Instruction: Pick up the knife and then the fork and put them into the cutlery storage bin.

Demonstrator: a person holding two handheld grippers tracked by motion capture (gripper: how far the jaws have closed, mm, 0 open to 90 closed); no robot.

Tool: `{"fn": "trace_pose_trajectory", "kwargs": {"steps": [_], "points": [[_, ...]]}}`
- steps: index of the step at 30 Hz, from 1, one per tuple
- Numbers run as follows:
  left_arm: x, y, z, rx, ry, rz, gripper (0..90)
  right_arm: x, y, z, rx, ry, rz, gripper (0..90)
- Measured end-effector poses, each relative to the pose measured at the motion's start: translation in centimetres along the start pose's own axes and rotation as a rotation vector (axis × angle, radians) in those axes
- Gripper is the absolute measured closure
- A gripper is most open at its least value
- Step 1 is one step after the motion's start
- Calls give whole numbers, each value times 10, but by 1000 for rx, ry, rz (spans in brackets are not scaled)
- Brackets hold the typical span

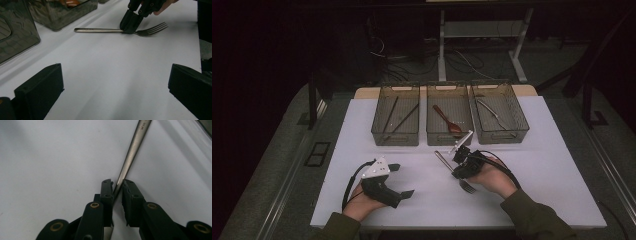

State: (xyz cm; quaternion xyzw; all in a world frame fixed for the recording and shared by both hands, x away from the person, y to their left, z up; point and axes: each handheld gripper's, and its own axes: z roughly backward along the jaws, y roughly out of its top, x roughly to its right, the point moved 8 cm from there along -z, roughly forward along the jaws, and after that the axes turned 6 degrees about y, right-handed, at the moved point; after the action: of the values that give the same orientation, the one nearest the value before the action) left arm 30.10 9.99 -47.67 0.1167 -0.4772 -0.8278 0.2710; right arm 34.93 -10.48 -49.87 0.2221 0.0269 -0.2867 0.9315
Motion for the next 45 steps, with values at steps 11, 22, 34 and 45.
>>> {"fn": "trace_pose_trajectory", "kwargs": {"steps": [11,22,34,45], "points": [[0,0,0,-2,-1,0,0,-2,5,-3,-97,-37,-34,764],[0,0,-1,0,-2,1,0,-1,6,-3,-122,-56,0,835],[-1,0,1,1,-2,-2,0,7,3,6,-12,17,23,837],[-1,0,1,0,-2,-2,0,17,-3,24,68,34,0,836]]}}
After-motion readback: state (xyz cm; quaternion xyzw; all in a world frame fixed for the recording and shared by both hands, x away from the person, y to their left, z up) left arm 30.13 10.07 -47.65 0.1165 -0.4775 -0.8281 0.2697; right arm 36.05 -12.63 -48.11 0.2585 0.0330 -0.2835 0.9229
